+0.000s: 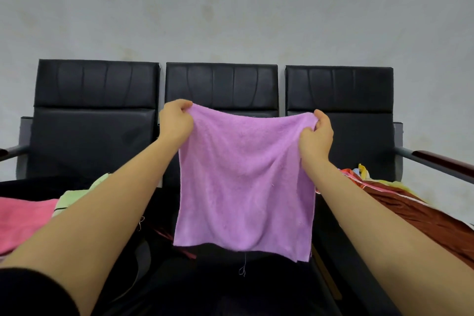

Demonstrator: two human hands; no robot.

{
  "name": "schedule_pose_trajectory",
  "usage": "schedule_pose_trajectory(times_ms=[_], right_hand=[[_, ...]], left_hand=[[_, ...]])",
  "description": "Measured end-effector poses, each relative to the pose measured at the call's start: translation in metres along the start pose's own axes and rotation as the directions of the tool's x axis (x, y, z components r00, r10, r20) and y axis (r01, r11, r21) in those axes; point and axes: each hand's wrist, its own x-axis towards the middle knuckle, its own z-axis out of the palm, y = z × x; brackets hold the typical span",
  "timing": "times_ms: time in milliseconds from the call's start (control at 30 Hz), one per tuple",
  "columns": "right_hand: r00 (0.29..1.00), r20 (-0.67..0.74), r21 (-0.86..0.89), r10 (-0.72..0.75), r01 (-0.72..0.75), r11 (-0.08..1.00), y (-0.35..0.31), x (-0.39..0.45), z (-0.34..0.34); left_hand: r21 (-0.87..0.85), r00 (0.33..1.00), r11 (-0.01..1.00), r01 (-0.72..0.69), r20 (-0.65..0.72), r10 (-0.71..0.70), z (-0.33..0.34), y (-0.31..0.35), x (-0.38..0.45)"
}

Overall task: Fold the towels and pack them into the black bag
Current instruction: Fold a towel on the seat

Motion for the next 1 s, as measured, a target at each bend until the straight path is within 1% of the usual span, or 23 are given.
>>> schedule_pose_trajectory(times_ms=[100, 167, 267, 367, 600, 667, 767, 867, 933, 1000], right_hand=[[1.000, -0.027, -0.013, -0.013, 0.013, 1.000, -0.003, 0.000, -0.002], [0.999, -0.042, -0.008, -0.010, 0.010, 1.000, -0.003, -0.001, -0.001], [0.998, -0.056, 0.005, 0.008, -0.007, 1.000, -0.001, -0.001, 0.001], [0.998, -0.062, 0.004, 0.018, -0.018, 1.000, 0.002, -0.002, 0.002], [0.995, -0.098, 0.010, -0.016, 0.017, 1.000, 0.000, -0.002, 0.000], [0.994, -0.110, 0.009, -0.023, 0.024, 1.000, -0.003, -0.001, -0.002], [0.992, -0.121, -0.031, -0.048, 0.044, 0.999, -0.008, 0.004, -0.005], [0.989, -0.130, -0.107, -0.076, 0.063, 0.992, -0.014, 0.010, -0.003], [0.985, -0.138, -0.206, -0.100, 0.070, 0.976, -0.018, 0.014, -0.003], [0.984, -0.123, -0.320, -0.128, 0.083, 0.944, -0.021, 0.015, -0.005]], left_hand=[[-0.001, 1.000, 1.000, 0.025, 0.019, -0.025, 0.002, -0.011, -0.003], [-0.035, 1.000, 0.999, 0.031, 0.007, -0.030, 0.002, -0.017, -0.006], [-0.135, 0.990, 0.987, 0.089, -0.093, -0.102, 0.001, -0.019, -0.011], [-0.204, 0.963, 0.971, 0.128, -0.209, -0.171, -0.001, -0.019, -0.012], [-0.119, 0.955, 0.981, 0.150, -0.238, -0.175, -0.008, -0.013, -0.009], [-0.135, 0.955, 0.979, 0.155, -0.234, -0.183, -0.011, -0.008, -0.005], [-0.146, 0.968, 0.980, 0.137, -0.192, -0.164, -0.013, 0.000, 0.000], [-0.086, 0.991, 0.991, 0.104, -0.074, -0.111, -0.011, 0.002, 0.007], [0.014, 0.997, 0.998, 0.067, -0.028, -0.066, -0.009, 0.000, 0.012], [0.138, 0.999, 0.989, 0.045, -0.015, -0.044, -0.010, 0.000, 0.014]])
